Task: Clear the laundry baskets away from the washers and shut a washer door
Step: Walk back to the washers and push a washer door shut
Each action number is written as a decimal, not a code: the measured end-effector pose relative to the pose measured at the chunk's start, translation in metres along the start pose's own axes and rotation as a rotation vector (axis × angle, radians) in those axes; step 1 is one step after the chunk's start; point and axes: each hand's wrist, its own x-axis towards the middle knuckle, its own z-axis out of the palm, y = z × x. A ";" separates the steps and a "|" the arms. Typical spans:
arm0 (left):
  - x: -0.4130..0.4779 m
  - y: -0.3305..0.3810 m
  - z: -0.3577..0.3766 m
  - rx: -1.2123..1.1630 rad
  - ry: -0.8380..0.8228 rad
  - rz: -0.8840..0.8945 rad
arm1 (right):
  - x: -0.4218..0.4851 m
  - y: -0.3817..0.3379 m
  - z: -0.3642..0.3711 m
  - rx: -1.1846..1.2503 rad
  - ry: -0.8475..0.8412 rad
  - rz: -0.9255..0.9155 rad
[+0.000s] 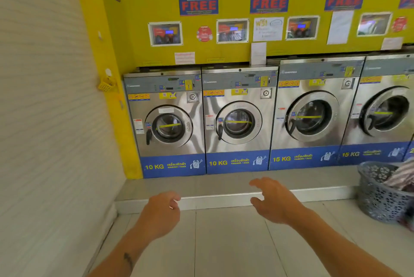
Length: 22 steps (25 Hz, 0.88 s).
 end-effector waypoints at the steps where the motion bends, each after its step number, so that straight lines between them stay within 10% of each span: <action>1: 0.025 0.006 0.013 0.020 -0.013 0.020 | 0.023 0.014 -0.002 0.014 0.008 0.008; 22: 0.564 0.088 0.178 -0.268 -0.071 -0.027 | 0.577 0.176 -0.023 0.071 -0.031 0.025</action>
